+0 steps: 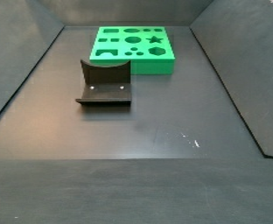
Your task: Insert the square-circle object.
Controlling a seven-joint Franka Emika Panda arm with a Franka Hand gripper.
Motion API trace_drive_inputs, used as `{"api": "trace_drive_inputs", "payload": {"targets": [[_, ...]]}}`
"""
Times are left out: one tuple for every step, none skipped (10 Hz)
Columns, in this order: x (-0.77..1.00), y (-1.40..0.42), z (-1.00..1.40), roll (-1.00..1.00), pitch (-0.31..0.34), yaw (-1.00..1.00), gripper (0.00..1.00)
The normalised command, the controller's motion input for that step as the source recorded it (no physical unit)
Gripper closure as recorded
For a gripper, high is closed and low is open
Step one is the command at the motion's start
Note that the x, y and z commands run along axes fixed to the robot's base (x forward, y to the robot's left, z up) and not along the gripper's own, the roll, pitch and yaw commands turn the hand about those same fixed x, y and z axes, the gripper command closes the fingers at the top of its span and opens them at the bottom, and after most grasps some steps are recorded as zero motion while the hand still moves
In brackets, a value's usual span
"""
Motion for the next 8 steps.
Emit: {"api": "trace_drive_inputs", "payload": {"targets": [[-0.03,-0.58,-1.0,0.19,-0.016,0.0,1.0],[-0.07,-0.5,-0.92,0.25,-0.004,0.0,1.0],[-0.11,-0.35,-0.69,0.34,0.0,0.0,1.0],[-0.13,-0.29,-0.6,0.38,0.0,0.0,1.0],[-0.21,-0.1,-0.77,0.28,0.0,0.0,1.0],[0.0,0.0,-0.7,0.08,0.0,0.0,1.0],[0.02,0.0,-0.65,0.0,0.0,0.0,1.0],[0.01,0.0,-0.57,0.0,0.0,0.0,1.0]]}}
